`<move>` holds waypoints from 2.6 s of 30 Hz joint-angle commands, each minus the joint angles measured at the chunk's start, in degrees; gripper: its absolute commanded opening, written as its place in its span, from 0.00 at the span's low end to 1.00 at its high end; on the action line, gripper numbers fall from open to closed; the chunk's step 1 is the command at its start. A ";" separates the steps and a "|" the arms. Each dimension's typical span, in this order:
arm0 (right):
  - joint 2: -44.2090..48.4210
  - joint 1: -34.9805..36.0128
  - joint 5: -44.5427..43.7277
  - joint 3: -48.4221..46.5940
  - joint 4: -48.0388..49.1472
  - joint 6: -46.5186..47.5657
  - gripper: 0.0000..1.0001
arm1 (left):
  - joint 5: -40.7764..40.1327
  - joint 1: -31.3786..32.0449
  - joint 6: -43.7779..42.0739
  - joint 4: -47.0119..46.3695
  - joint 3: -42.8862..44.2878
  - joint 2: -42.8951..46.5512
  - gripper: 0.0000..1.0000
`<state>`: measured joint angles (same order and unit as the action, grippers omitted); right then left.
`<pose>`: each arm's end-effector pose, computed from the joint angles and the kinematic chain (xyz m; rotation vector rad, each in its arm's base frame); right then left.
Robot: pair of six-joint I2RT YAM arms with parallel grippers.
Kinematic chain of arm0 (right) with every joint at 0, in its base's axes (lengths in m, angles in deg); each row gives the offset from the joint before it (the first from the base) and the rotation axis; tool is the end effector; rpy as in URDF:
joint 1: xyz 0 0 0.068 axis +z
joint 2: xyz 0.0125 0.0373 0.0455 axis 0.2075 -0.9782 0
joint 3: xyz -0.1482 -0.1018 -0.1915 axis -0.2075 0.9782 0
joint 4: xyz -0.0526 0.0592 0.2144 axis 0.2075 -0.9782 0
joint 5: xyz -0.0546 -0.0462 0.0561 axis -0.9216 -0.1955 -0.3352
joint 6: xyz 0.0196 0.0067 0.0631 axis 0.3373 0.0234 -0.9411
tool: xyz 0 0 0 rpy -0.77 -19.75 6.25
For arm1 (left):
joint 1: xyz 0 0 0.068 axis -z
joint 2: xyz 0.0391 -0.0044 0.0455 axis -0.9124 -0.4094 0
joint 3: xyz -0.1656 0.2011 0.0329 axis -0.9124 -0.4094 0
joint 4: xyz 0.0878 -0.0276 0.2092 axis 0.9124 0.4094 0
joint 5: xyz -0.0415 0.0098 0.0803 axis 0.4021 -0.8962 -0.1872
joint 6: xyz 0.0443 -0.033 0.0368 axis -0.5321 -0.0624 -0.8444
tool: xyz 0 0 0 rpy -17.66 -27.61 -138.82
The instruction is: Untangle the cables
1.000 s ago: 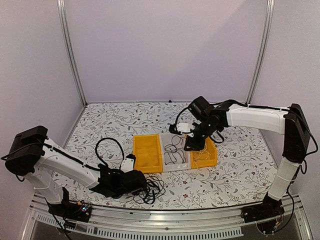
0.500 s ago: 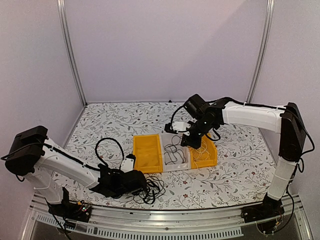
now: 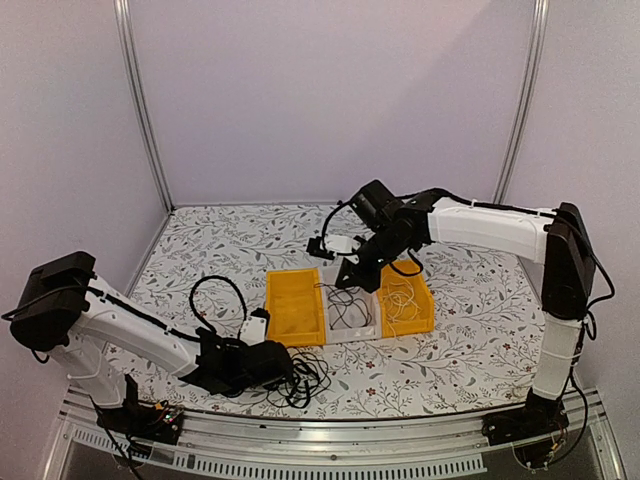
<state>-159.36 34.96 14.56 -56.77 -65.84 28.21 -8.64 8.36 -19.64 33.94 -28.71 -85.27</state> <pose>0.2548 0.2956 0.2365 -1.7626 1.9105 0.4756 0.0976 -0.2218 0.1189 0.1204 2.3736 -0.0862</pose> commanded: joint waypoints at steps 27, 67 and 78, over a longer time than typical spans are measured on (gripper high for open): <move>-10.89 -1.06 -2.60 2.44 4.73 -6.35 0.00 | -4.71 3.19 3.22 7.90 3.58 0.18 0.00; 6.01 6.51 32.67 5.57 15.23 -6.57 0.79 | 14.65 1.72 -35.53 -14.66 3.86 38.58 0.00; 1.76 8.22 38.88 9.99 28.83 -19.20 0.80 | 10.38 1.82 -37.97 -10.28 15.78 39.64 0.00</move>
<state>-155.98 42.18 50.45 -49.93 -45.30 16.04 4.08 10.65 -55.72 22.05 -17.50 -47.19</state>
